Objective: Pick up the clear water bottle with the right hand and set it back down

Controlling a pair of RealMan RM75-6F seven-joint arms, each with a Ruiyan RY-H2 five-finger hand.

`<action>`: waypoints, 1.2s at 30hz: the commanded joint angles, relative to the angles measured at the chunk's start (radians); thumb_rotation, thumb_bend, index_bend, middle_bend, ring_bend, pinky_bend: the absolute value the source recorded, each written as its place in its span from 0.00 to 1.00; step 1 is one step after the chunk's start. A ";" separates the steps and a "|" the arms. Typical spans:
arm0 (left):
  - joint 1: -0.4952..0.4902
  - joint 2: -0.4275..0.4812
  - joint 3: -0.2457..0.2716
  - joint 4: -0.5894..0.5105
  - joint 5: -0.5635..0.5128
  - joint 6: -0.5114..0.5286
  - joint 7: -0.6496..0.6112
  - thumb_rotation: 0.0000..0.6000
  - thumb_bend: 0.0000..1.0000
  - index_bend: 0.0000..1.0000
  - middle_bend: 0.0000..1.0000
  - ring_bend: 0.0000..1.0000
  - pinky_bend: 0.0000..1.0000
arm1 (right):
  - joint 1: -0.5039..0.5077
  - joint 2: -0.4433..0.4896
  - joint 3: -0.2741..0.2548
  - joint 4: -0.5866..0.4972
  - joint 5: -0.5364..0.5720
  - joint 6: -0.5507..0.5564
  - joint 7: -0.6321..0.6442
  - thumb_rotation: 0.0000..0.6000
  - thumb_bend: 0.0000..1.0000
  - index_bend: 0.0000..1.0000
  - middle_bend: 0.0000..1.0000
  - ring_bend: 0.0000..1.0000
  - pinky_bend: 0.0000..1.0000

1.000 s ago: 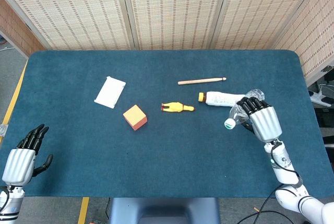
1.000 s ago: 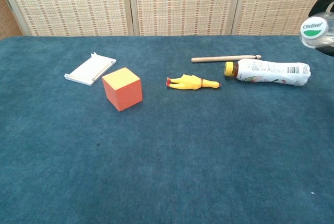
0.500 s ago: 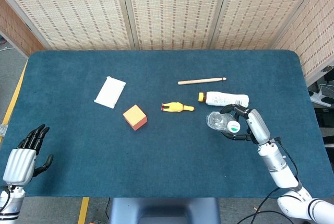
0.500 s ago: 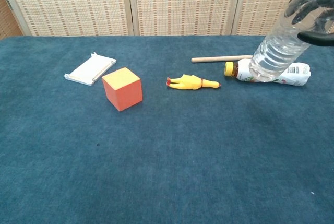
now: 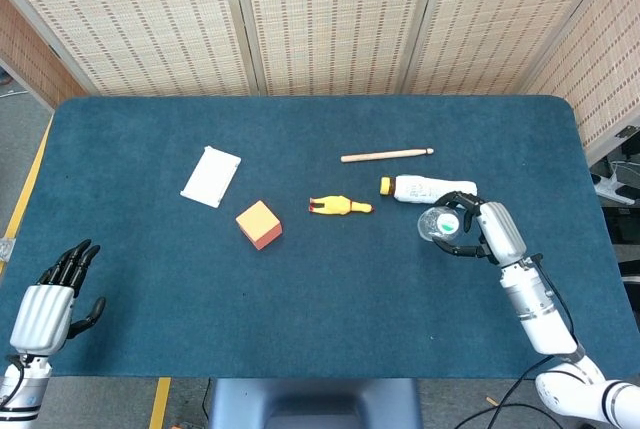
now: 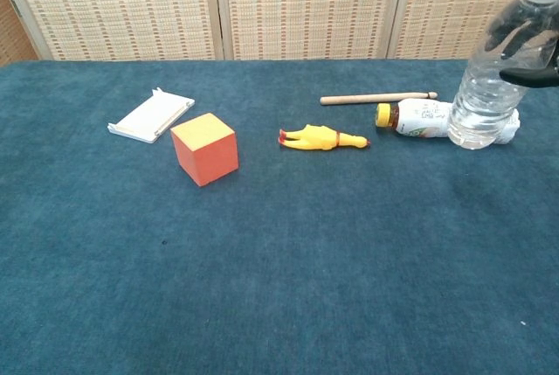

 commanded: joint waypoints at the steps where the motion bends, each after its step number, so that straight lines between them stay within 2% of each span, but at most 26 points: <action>1: -0.001 -0.001 0.001 0.000 -0.002 -0.005 0.002 1.00 0.35 0.07 0.04 0.10 0.31 | 0.001 -0.022 0.005 0.021 -0.019 0.002 0.023 1.00 0.45 0.83 0.76 0.64 0.66; 7: 0.001 0.001 0.002 -0.003 0.001 0.001 0.003 1.00 0.35 0.07 0.04 0.10 0.31 | -0.014 0.029 0.008 -0.111 -0.113 0.110 -0.048 1.00 0.45 0.83 0.76 0.64 0.66; 12: 0.000 0.002 0.001 -0.005 0.001 0.002 0.001 1.00 0.35 0.07 0.04 0.10 0.31 | -0.027 0.061 0.001 -0.168 -0.114 0.110 -0.052 1.00 0.45 0.83 0.76 0.64 0.66; 17: -0.003 0.001 0.003 -0.005 -0.004 -0.010 0.004 1.00 0.35 0.08 0.04 0.10 0.31 | -0.023 0.026 -0.004 -0.078 -0.031 0.008 0.001 1.00 0.45 0.83 0.76 0.64 0.66; 20: -0.003 0.001 0.003 -0.006 -0.003 -0.010 0.011 1.00 0.35 0.08 0.04 0.10 0.31 | -0.003 -0.016 -0.008 0.015 0.007 -0.086 0.107 1.00 0.45 0.83 0.76 0.64 0.66; 22: -0.003 0.001 0.005 -0.007 -0.004 -0.013 0.013 1.00 0.35 0.08 0.04 0.10 0.31 | 0.013 -0.036 -0.015 0.070 0.016 -0.153 0.225 1.00 0.45 0.83 0.76 0.64 0.66; 25: -0.005 0.001 0.005 -0.007 -0.004 -0.016 0.013 1.00 0.35 0.08 0.04 0.10 0.31 | 0.026 -0.052 -0.019 0.118 0.012 -0.197 0.328 1.00 0.45 0.83 0.76 0.64 0.66; 31: -0.005 0.004 0.006 -0.009 -0.009 -0.023 0.010 1.00 0.35 0.08 0.04 0.10 0.31 | 0.031 -0.091 -0.016 0.190 0.014 -0.226 0.432 1.00 0.45 0.82 0.76 0.64 0.66; 34: -0.005 0.004 0.006 -0.008 -0.006 -0.018 0.010 1.00 0.35 0.08 0.04 0.10 0.31 | 0.035 -0.099 -0.026 0.224 0.000 -0.237 0.439 1.00 0.45 0.73 0.74 0.55 0.63; 35: -0.005 0.004 0.006 -0.008 -0.006 -0.018 0.010 1.00 0.35 0.08 0.04 0.10 0.31 | 0.036 -0.101 -0.032 0.233 -0.008 -0.238 0.441 1.00 0.45 0.66 0.69 0.48 0.59; 36: -0.004 0.004 0.007 -0.008 -0.006 -0.019 0.009 1.00 0.35 0.08 0.04 0.10 0.31 | 0.036 -0.101 -0.039 0.242 -0.020 -0.237 0.449 1.00 0.44 0.56 0.60 0.36 0.55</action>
